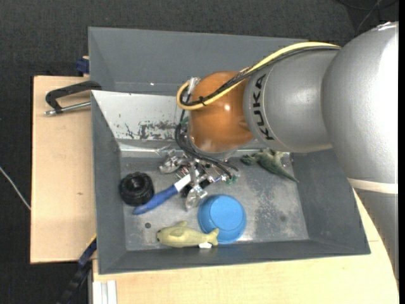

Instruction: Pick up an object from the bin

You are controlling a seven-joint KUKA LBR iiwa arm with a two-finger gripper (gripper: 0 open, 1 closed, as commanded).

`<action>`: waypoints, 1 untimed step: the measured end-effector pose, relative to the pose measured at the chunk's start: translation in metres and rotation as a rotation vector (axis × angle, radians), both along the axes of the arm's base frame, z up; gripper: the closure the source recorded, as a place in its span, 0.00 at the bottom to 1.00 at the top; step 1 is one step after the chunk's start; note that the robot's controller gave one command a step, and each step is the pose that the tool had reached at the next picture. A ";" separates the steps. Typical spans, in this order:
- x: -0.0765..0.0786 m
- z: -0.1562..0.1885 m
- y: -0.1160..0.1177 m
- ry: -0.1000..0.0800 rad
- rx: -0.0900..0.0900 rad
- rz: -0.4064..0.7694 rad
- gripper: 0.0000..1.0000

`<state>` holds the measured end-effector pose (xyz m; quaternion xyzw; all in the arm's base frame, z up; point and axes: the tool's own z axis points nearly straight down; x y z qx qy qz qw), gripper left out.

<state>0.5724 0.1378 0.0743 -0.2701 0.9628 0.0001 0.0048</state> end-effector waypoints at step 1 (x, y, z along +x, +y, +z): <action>-0.001 0.003 -0.002 0.014 -0.006 -0.002 1.00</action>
Offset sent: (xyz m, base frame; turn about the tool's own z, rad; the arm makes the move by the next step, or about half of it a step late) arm 0.0000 0.0000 0.0000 0.0000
